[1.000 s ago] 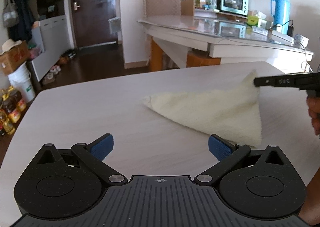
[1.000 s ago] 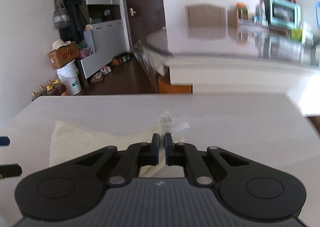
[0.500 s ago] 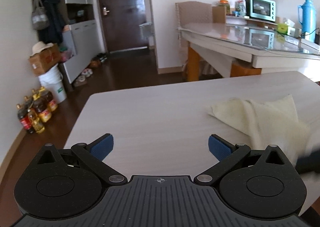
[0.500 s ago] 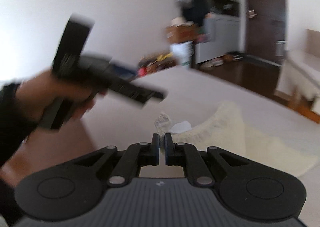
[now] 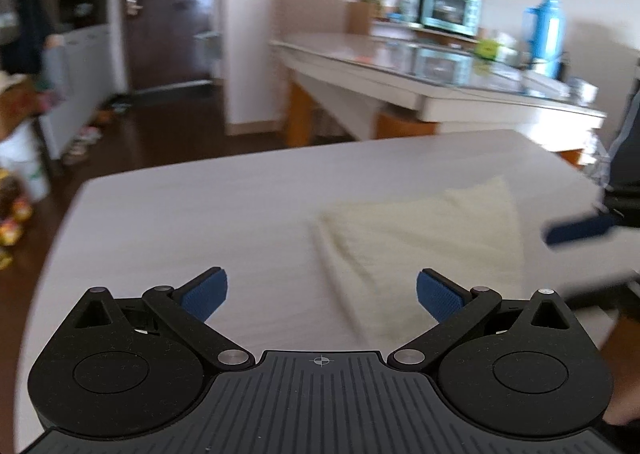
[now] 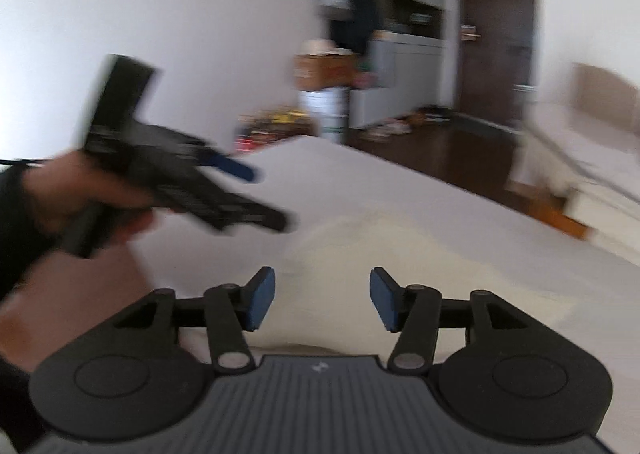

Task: Fold towel

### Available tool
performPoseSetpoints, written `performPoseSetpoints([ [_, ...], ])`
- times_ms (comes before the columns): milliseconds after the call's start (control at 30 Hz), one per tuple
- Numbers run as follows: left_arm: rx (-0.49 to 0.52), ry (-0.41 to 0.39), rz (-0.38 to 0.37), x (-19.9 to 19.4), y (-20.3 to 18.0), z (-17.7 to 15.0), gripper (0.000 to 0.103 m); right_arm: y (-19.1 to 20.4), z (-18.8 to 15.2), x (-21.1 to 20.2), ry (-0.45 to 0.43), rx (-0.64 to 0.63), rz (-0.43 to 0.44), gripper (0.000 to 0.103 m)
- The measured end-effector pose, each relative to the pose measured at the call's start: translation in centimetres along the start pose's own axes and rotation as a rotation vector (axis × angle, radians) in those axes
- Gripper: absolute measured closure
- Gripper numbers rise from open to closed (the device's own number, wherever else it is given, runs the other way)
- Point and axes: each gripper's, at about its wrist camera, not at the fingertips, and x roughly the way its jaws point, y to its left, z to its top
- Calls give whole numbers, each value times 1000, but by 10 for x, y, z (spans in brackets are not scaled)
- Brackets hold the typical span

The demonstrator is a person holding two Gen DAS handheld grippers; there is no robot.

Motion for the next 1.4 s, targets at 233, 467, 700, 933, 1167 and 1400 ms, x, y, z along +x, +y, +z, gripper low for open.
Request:
performPoseSetpoints([
  [233,75,64,-57,35,-18,11,39,-34,-6,2,-7,100,-79,47],
  [467,58,101,-33,61,-11,22,43,-43,-12,12,1,99,-89,45],
  [700,18,107,-27,81,-2,25,68,-50,-19,15,0,123,-95,43],
  [933,40,27,-77,68,-10,29,99,-56,-21,9,-15,132,-100,42],
  [1167,160,6,-233,42,-50,29,99,-44,-27,6,25,-20,-105,37],
  [1400,254,33,-322,28,-82,18,99,-24,-42,9,39,-251,-115,29],
])
